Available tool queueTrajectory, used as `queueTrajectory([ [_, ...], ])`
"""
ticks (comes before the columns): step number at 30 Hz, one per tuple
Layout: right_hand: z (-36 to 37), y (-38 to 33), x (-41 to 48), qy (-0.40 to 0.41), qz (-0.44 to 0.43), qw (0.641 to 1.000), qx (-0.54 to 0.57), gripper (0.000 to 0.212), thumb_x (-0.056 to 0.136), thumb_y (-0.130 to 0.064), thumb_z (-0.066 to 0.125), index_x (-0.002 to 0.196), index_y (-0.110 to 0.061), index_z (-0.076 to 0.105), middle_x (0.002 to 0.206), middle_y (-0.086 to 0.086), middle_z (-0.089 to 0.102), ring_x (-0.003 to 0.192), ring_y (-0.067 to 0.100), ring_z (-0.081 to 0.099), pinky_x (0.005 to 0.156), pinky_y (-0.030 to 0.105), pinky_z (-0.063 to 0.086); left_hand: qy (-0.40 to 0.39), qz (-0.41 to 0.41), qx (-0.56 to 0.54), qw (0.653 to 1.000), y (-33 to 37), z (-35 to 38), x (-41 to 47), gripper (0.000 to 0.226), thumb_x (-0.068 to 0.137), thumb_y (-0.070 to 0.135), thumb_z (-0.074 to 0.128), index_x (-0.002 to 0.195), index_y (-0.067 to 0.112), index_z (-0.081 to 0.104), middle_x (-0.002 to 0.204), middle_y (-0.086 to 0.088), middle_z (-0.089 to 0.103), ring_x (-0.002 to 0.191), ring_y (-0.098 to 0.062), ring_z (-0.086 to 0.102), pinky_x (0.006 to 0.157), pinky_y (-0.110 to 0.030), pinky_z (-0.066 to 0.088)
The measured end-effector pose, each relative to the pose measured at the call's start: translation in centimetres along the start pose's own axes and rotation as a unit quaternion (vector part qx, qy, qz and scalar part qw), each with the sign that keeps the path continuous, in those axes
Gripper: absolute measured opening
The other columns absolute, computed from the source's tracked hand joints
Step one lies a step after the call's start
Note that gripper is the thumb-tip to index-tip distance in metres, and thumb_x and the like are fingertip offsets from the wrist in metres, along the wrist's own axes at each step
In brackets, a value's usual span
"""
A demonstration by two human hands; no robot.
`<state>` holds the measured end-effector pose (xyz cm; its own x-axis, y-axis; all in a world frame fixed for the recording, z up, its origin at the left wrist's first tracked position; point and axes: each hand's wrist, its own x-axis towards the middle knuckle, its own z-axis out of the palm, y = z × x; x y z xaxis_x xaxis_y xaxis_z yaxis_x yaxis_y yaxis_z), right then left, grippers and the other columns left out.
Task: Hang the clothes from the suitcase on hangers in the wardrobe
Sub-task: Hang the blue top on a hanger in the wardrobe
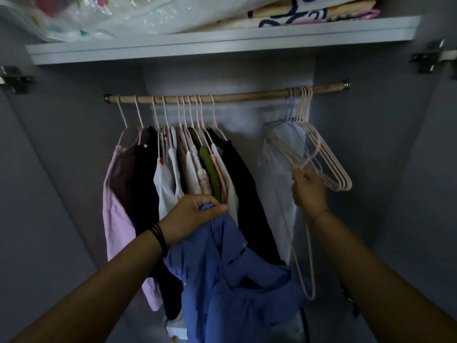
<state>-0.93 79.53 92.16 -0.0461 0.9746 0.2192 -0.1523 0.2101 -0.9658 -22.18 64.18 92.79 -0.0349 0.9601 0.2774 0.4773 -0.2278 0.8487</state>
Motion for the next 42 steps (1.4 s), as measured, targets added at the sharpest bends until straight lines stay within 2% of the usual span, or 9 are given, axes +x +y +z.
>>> queueTrajectory([
  [6, -3.1, 1.4, -6.0, 0.076, 0.039, 0.996, 0.016, 0.049, 0.097, -0.035, 0.047, 0.053, -0.017, 0.035, 0.038, -0.005, 0.031, 0.031, 0.008, 0.027, 0.038, 0.017, 0.023, -0.026, 0.004, 0.043, 0.999, -1.5, -0.2, -2.8, 0.018, 0.086, 0.021, 0.063, 0.083, 0.007, 0.073, 0.086, -0.008, 0.072, 0.08, -0.009, 0.065, 0.075, -0.023, 0.051],
  [11, -5.6, 3.2, -9.0, -0.02, 0.077, 0.994, 0.074, 0.044, 0.101, -0.034, 0.035, 0.078, -0.009, 0.064, 0.04, -0.009, 0.029, 0.037, 0.005, 0.023, 0.039, 0.017, 0.02, -0.051, -0.005, 0.044, 0.998, -2.7, 0.0, -4.4, 0.014, 0.088, 0.013, 0.062, 0.08, 0.017, 0.072, 0.08, 0.018, 0.072, 0.079, 0.005, 0.064, 0.072, -0.009, 0.046],
  [14, -6.6, 2.1, -10.2, -0.056, 0.069, 0.989, 0.123, 0.041, 0.101, -0.032, 0.033, 0.09, -0.011, 0.067, 0.044, -0.01, 0.028, 0.041, 0.003, 0.023, 0.042, 0.016, 0.02, -0.057, -0.018, 0.044, 0.997, -3.3, 0.3, -5.1, 0.013, 0.087, 0.019, 0.063, 0.081, 0.013, 0.073, 0.081, 0.013, 0.072, 0.079, -0.001, 0.065, 0.073, -0.014, 0.048],
  [18, -6.7, -1.1, -11.1, -0.094, 0.078, 0.97, 0.211, 0.051, 0.098, -0.034, 0.033, 0.074, -0.016, 0.075, 0.045, -0.009, 0.032, 0.041, 0.003, 0.028, 0.046, 0.016, 0.025, -0.065, -0.027, 0.043, 0.997, -3.4, 0.9, -5.5, 0.018, 0.086, 0.024, 0.062, 0.081, 0.01, 0.073, 0.08, 0.01, 0.071, 0.078, -0.003, 0.064, 0.075, -0.016, 0.049],
  [25, -4.8, -1.0, -11.7, -0.228, 0.088, 0.923, 0.298, 0.033, 0.081, -0.046, 0.053, 0.063, -0.022, 0.069, 0.048, -0.009, 0.033, 0.047, 0.005, 0.029, 0.059, 0.024, 0.021, -0.054, -0.036, 0.025, 0.998, -2.0, 1.6, -5.7, 0.03, 0.088, 0.025, 0.059, 0.089, -0.002, 0.071, 0.087, 0.0, 0.07, 0.082, -0.006, 0.064, 0.08, -0.02, 0.048],
  [28, -3.8, 1.5, -11.1, -0.271, 0.102, 0.902, 0.32, 0.03, 0.067, -0.049, 0.076, 0.067, -0.02, 0.068, 0.051, -0.008, 0.035, 0.048, 0.006, 0.032, 0.056, 0.021, 0.026, -0.053, -0.034, -0.004, 0.998, -0.9, 1.6, -5.8, 0.024, 0.089, 0.025, 0.056, 0.078, 0.009, 0.071, 0.076, 0.01, 0.069, 0.075, -0.002, 0.063, 0.072, -0.018, 0.048],
  [32, -3.6, 4.2, -10.0, -0.28, 0.108, 0.895, 0.33, 0.037, 0.064, -0.049, 0.081, 0.064, -0.016, 0.065, 0.05, -0.006, 0.038, 0.049, 0.007, 0.033, 0.054, 0.021, 0.028, -0.046, -0.035, -0.012, 0.998, 0.3, 1.5, -5.9, 0.041, 0.093, 0.013, 0.052, 0.062, 0.031, 0.07, 0.067, 0.015, 0.069, 0.066, 0.006, 0.062, 0.064, -0.01, 0.046],
  [37, -3.3, 4.0, -9.1, -0.276, 0.108, 0.877, 0.377, 0.035, 0.062, -0.046, 0.083, 0.059, -0.018, 0.063, 0.049, -0.006, 0.037, 0.049, 0.007, 0.034, 0.055, 0.021, 0.032, -0.021, -0.071, -0.043, 0.996, 0.5, 1.0, -6.9, 0.021, 0.084, 0.028, 0.059, 0.067, 0.022, 0.071, 0.072, 0.004, 0.071, 0.069, -0.006, 0.066, 0.065, -0.019, 0.051],
  [42, -1.6, 2.2, -9.0, -0.323, 0.072, 0.874, 0.356, 0.033, 0.071, -0.048, 0.075, 0.062, -0.019, 0.063, 0.05, -0.007, 0.038, 0.051, 0.008, 0.033, 0.057, 0.021, 0.029, -0.02, -0.079, -0.055, 0.995, 0.6, 0.6, -7.2, 0.027, 0.081, 0.033, 0.061, 0.076, 0.008, 0.07, 0.077, -0.01, 0.07, 0.073, -0.017, 0.065, 0.069, -0.027, 0.053],
])
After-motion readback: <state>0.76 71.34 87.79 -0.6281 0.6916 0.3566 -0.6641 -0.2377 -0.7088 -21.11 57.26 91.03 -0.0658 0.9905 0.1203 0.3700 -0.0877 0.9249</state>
